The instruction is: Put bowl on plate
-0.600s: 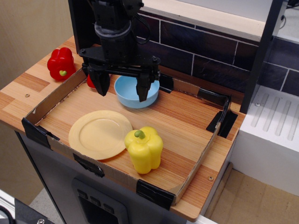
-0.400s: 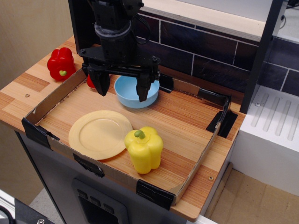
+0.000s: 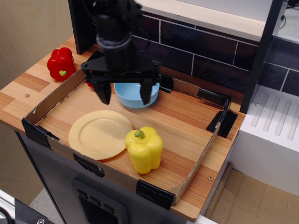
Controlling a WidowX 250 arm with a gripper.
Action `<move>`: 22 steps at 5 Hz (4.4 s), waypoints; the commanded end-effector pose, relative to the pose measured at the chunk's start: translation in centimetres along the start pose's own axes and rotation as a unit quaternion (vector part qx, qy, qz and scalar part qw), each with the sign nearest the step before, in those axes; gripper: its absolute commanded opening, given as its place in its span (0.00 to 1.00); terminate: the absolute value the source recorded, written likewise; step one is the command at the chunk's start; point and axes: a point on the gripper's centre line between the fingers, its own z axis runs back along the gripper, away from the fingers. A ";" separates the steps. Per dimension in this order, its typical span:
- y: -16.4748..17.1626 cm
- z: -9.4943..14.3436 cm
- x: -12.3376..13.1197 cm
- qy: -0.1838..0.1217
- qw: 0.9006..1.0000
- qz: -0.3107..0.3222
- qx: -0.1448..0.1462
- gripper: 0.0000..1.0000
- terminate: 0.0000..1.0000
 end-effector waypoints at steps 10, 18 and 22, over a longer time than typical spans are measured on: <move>1.4 1.6 1.1 0.064 0.990 0.113 -0.050 0.00 0.00; 7.6 -1.2 -2.0 0.050 0.999 -0.009 0.019 1.00 0.00; 5.8 6.0 -0.2 0.027 0.999 0.006 -0.020 1.00 0.00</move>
